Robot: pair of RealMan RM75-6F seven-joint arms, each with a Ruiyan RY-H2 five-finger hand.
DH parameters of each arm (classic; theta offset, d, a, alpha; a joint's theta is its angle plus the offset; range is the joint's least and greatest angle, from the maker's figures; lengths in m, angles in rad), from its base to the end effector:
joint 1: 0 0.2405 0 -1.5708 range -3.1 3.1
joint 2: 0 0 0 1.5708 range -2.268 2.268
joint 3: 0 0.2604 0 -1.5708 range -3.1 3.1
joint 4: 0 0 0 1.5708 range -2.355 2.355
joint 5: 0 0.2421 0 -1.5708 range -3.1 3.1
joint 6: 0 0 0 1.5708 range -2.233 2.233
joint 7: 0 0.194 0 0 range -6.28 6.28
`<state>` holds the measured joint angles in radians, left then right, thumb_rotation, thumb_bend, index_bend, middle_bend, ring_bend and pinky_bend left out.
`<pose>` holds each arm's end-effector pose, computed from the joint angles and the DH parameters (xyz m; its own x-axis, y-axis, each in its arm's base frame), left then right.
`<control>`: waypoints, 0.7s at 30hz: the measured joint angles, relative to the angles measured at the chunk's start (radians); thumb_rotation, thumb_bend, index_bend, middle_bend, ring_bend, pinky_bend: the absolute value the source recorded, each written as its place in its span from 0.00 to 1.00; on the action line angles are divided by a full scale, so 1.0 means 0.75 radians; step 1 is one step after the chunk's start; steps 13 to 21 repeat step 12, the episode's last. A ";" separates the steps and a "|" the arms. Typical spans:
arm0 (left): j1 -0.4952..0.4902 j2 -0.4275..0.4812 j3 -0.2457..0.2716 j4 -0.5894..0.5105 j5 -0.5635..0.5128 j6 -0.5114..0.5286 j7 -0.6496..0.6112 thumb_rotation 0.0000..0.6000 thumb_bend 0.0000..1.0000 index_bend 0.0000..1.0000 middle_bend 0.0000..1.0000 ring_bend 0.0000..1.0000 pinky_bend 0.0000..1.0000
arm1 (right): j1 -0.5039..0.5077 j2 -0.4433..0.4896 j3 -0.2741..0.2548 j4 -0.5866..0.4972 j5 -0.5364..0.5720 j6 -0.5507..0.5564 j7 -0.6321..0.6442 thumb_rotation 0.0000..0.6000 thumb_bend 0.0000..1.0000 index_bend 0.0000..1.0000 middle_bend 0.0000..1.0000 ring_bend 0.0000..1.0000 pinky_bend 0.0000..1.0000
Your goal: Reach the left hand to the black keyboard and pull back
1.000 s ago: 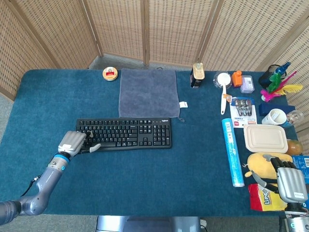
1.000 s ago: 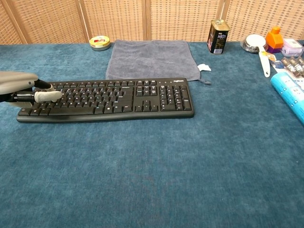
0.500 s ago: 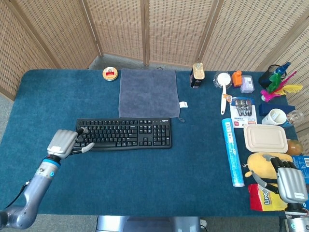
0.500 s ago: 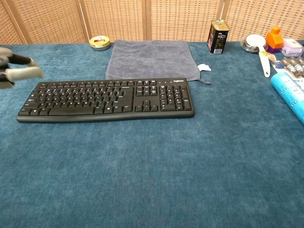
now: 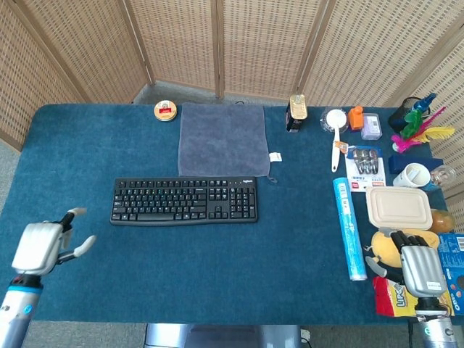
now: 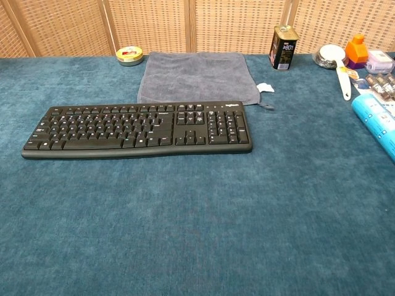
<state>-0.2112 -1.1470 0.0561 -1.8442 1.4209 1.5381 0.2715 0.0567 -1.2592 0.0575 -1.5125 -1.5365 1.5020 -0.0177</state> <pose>-0.2634 0.2381 0.0968 0.4172 0.0404 0.9079 0.9081 -0.0567 -0.4148 -0.3305 -0.2268 0.0956 0.3757 0.0093 0.9267 -0.9266 -0.0152 0.3758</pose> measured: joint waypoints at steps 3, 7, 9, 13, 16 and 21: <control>0.083 0.013 0.031 -0.003 0.040 0.094 -0.024 0.00 0.14 0.26 0.77 0.71 0.68 | 0.000 -0.007 -0.001 0.006 -0.001 0.005 0.003 0.00 0.26 0.27 0.37 0.38 0.33; 0.171 0.023 0.051 -0.002 0.070 0.183 -0.050 0.00 0.14 0.26 0.77 0.71 0.67 | 0.000 -0.013 -0.001 0.011 -0.002 0.008 0.008 0.00 0.26 0.27 0.37 0.38 0.33; 0.192 0.024 0.052 0.000 0.086 0.198 -0.062 0.00 0.14 0.26 0.77 0.70 0.67 | 0.003 -0.015 -0.001 0.012 -0.004 0.009 0.009 0.00 0.26 0.27 0.37 0.38 0.33; 0.205 0.024 0.042 0.000 0.101 0.200 -0.070 0.00 0.14 0.26 0.77 0.70 0.67 | 0.006 -0.017 -0.001 0.013 -0.010 0.010 0.008 0.00 0.26 0.27 0.37 0.38 0.33; 0.205 0.024 0.042 0.000 0.101 0.200 -0.070 0.00 0.14 0.26 0.77 0.70 0.67 | 0.006 -0.017 -0.001 0.013 -0.010 0.010 0.008 0.00 0.26 0.27 0.37 0.38 0.33; 0.205 0.024 0.042 0.000 0.101 0.200 -0.070 0.00 0.14 0.26 0.77 0.70 0.67 | 0.006 -0.017 -0.001 0.013 -0.010 0.010 0.008 0.00 0.26 0.27 0.37 0.38 0.33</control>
